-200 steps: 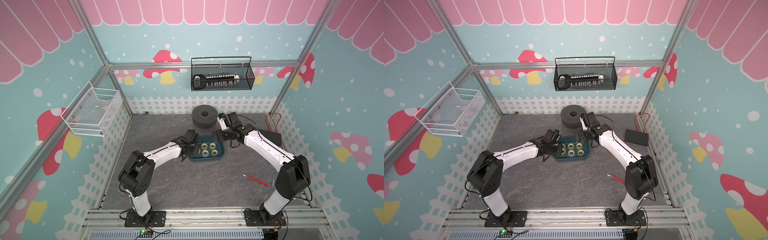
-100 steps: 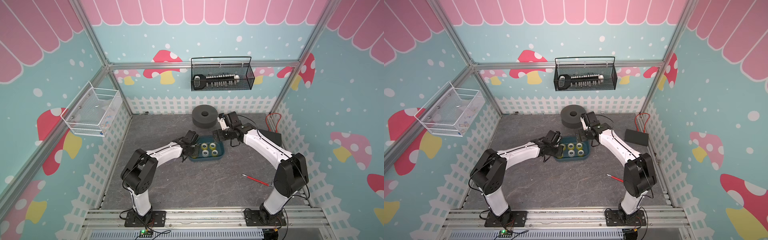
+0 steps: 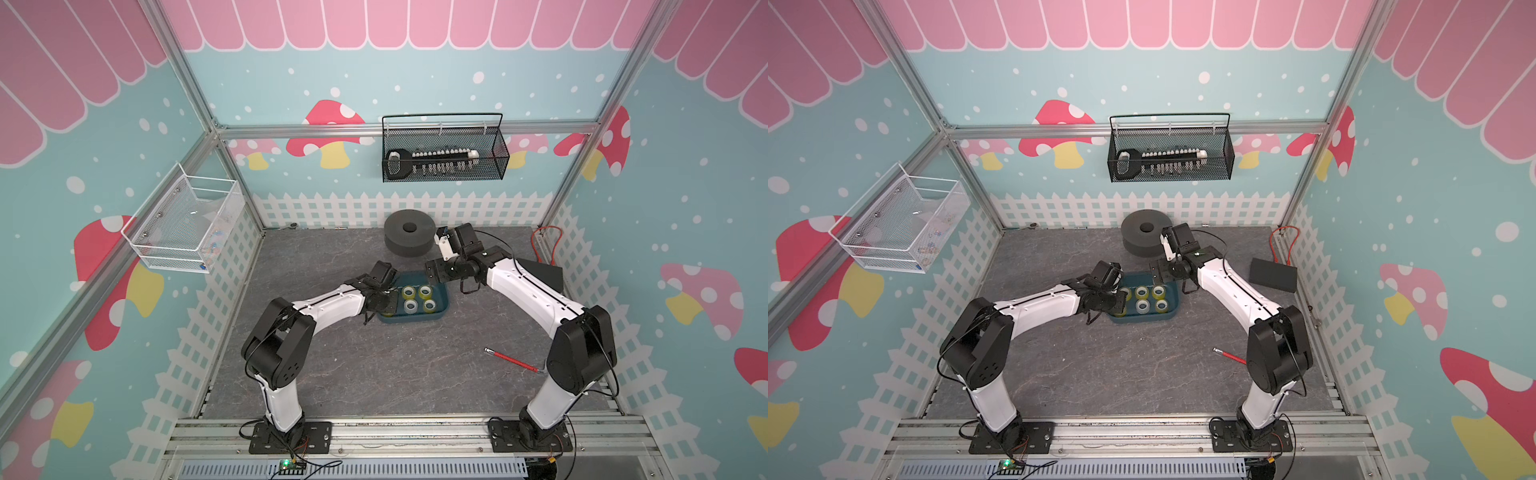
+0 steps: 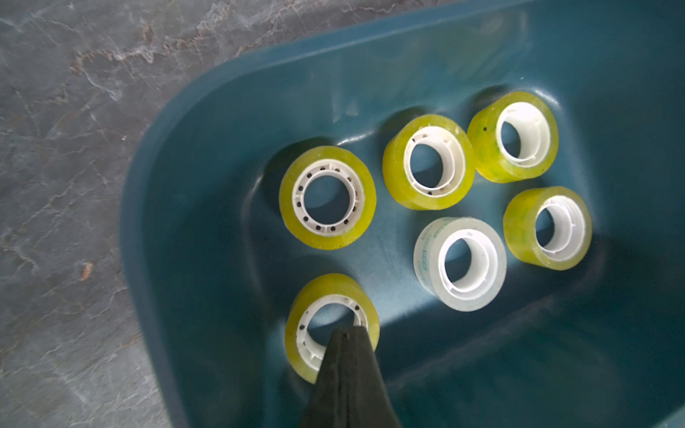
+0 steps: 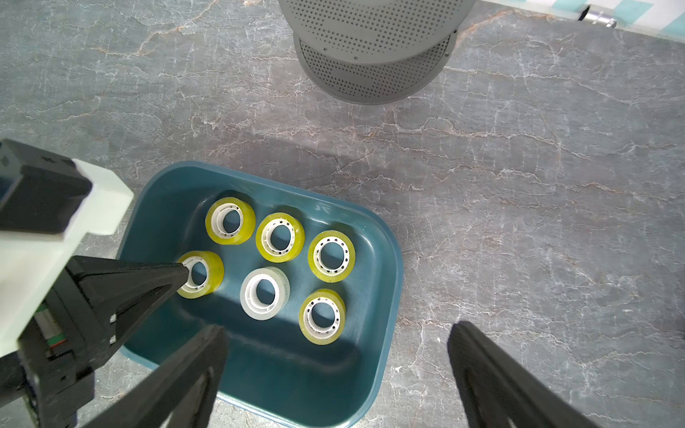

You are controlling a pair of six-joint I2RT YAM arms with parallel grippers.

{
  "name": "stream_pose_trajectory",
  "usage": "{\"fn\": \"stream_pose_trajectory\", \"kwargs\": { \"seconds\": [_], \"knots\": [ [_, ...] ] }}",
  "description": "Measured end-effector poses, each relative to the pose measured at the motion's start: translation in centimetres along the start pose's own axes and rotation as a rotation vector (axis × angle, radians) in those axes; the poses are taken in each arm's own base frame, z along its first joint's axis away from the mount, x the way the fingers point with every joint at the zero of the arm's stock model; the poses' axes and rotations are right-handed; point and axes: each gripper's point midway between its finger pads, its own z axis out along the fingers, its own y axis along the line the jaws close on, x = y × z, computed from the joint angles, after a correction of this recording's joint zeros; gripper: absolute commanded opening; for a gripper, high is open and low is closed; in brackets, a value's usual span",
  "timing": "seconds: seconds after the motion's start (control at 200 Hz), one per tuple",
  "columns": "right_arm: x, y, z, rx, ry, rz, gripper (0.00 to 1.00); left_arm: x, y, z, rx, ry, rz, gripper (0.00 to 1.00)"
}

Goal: Put the transparent tape into the storage box
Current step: Place the tape in the storage box, then reset both arms

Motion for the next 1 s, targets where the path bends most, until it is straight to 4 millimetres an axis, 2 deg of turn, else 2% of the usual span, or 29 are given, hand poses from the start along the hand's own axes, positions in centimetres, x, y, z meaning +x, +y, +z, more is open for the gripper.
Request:
{"fn": "stream_pose_trajectory", "kwargs": {
  "seconds": [0.105, 0.355, 0.44, 0.636, 0.736, 1.001],
  "knots": [
    [0.0, 0.0, 0.0, 0.0, 0.0, 0.0, 0.99, -0.2, -0.1, 0.0, 0.003, -0.006, 0.001, 0.1],
    [0.0, -0.2, 0.1, 0.011, 0.002, 0.0, 0.99, -1.5, -0.5, -1.3, 0.027, -0.068, -0.003, 0.38],
    [0.0, -0.5, 0.1, 0.02, 0.0, 0.003, 0.99, -2.4, -0.7, -2.6, 0.037, -0.113, 0.001, 0.56],
    [-0.2, -1.2, 0.0, 0.045, -0.005, 0.01, 0.99, -5.2, -1.2, -6.3, 0.056, -0.245, -0.001, 0.78],
    [-0.6, -1.5, -0.2, 0.065, -0.017, 0.01, 0.99, -6.4, -1.0, -8.2, 0.053, -0.311, -0.006, 0.98],
    [-3.4, -2.6, -1.7, 0.127, -0.094, 0.019, 0.99, -8.1, 1.1, -14.7, 0.017, -0.518, -0.059, 0.99]
  ]
}}
